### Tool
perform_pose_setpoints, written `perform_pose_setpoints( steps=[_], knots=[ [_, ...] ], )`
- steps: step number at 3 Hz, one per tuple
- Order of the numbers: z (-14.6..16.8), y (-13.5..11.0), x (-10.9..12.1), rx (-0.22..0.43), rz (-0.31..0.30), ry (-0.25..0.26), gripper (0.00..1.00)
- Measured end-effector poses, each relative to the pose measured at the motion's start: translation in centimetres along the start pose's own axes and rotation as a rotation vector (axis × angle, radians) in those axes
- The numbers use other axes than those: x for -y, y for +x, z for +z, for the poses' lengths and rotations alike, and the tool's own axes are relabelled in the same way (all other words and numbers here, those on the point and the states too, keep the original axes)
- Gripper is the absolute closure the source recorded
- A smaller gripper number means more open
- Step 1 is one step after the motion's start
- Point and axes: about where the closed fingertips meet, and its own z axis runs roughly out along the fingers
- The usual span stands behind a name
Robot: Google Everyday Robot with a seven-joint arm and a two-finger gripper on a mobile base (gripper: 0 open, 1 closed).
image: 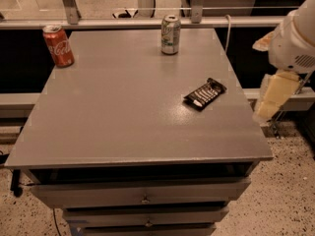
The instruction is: Pick rxbar chocolate
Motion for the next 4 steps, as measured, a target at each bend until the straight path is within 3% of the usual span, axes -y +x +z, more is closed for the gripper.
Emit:
perform_pose_setpoints(
  steps=[1,2,3,4],
  knots=[
    [6.0,0.1,4.2,0.043,-0.037,0.031,0.00],
    [11.7,-0.9,7.9,0.094,-0.018,0.023,0.00],
    [17.1,-2.8,10.6,0.164,0.052,-0.060,0.00],
    [18.6,-3.7,11.4,0.196,0.086,-0.113,0.00]
  ],
)
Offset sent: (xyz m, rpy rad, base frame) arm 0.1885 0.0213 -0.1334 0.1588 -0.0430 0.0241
